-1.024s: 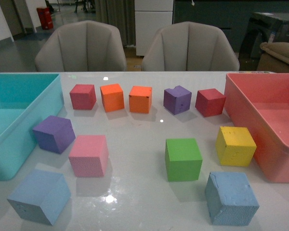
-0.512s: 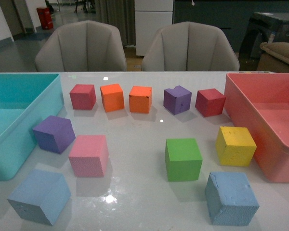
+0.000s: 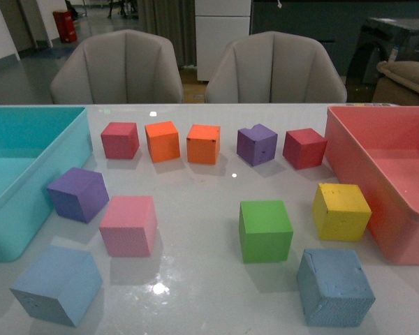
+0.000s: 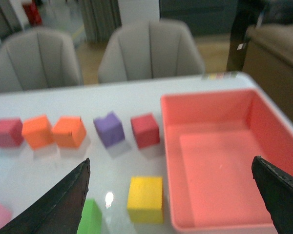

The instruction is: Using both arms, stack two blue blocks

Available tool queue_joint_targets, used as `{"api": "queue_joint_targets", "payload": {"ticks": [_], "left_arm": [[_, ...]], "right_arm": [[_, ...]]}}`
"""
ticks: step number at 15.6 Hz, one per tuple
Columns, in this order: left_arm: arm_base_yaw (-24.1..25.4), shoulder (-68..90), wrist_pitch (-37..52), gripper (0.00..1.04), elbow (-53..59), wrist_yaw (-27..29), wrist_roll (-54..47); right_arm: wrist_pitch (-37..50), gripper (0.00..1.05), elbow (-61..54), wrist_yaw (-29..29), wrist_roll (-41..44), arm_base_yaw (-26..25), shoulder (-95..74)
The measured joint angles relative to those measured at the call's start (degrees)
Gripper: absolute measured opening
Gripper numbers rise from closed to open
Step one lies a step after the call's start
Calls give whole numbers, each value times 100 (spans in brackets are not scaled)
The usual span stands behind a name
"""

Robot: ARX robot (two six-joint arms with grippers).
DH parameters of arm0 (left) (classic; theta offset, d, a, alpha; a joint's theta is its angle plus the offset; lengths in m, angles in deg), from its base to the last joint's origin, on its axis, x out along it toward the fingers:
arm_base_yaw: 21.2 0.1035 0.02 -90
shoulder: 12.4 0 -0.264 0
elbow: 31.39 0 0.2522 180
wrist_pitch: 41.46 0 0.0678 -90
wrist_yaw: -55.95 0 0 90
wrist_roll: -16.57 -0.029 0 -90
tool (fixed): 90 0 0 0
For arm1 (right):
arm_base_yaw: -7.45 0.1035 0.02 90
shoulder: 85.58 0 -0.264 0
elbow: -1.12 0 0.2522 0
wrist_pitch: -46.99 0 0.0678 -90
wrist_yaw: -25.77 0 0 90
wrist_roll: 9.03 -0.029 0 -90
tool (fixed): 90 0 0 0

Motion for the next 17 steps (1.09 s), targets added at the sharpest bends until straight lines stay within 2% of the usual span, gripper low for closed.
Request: {"api": "queue_joint_targets", "payload": {"ticks": [2,5,9,15,17], "left_arm": [[0,0,0,98,0,0,0],[0,0,0,98,0,0,0],[0,2,0,98,0,0,0],[0,0,0,98,0,0,0],[0,2,-2,98,0,0,0]], "right_arm": [[-542,98,459,243,-264,142,-1283],[-710,98,590,450,-498,319,-2312],[-658,98,595,673,-787,610,-3344],[-647,98,861,761,-1038,850,-3963],[-352,98,973,789,-1137,863,-4422]]}}
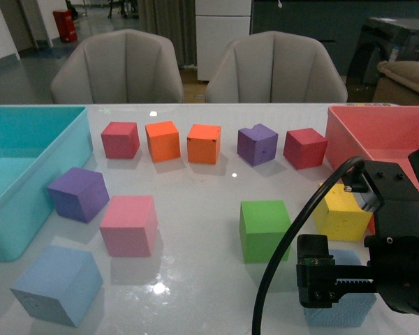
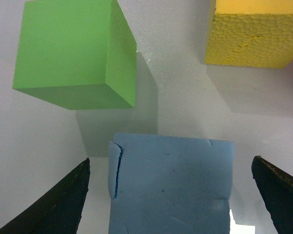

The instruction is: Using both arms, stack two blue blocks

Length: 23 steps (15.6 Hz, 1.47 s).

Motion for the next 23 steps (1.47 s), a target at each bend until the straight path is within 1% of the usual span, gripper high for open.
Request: {"api": "queue_joint_targets", "payload": {"ticks": [3,7,8,9,10,11,12,15,16,17,18,21,23], "left_arm": [[0,-2,2,98,0,0,0],[0,-2,2,98,0,0,0],[0,-2,0,98,0,0,0],[0,0,2,98,0,0,0],[0,0,0,98,0,0,0],[0,-2,2,98,0,0,0],[0,-2,2,98,0,0,0],[0,-2,0,98,0,0,0],[0,-2,2,98,0,0,0],[0,-2,2,98,0,0,0],[0,-2,2,98,0,0,0],[0,-2,2,98,0,0,0],[0,-2,2,98,0,0,0]], "right_arm": [[98,98,66,79,-96,33,-315],[282,98,33,42,-116,33,-522],[291,91,-17,26,-122,33,-522],[286,80,-63,20,-129,33,-520],[181,55,-186,17,-136,33,-286],[87,50,-234,9,-136,33,-44],[-44,47,-258,15,-136,33,267],[-651,44,-55,48,-136,105,1235],[-715,43,13,39,-136,127,1309],[-828,43,181,35,-133,192,1425],[-1012,43,603,-50,-120,319,1480],[-1211,43,1521,-186,-13,514,1062],[-1414,42,2376,-197,116,549,376]]}}
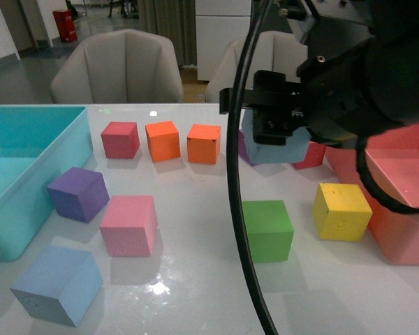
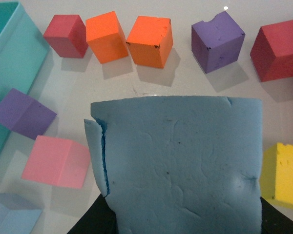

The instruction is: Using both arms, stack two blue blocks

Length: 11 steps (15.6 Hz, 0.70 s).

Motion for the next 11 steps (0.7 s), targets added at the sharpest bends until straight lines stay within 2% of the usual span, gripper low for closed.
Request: {"api": "queue_joint_targets", "payload": {"ticks": [4,8,11], "left_arm": [[0,0,0,98,0,0,0],[0,2,0,98,0,0,0],[0,0,0,98,0,0,0]], "right_arm": [[-378,42,1596,42,157,111,-1241],[-752,42,2634,216,160,313,-2306],[-835,42,2833,273,151,376,-2568]]}}
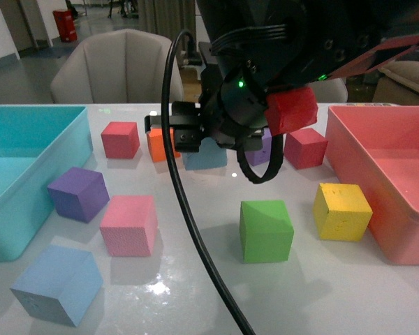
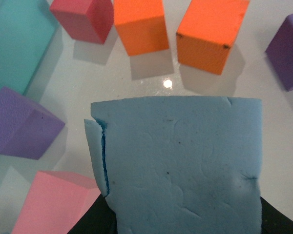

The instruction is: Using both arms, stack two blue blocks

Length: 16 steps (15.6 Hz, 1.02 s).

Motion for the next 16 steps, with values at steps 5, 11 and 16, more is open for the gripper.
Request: {"api": "queue_joint_targets", "payload": {"ticks": [5,11,16], "left_arm": [[0,2,0,98,0,0,0],[0,0,0,98,0,0,0],[0,0,0,98,0,0,0]], "right_arm": [[-468,42,855,94,-162,35,-807],[-1484,42,2371,133,-645,37,-1759],[-1790,42,2623,-17,-791,46,-2140]]}}
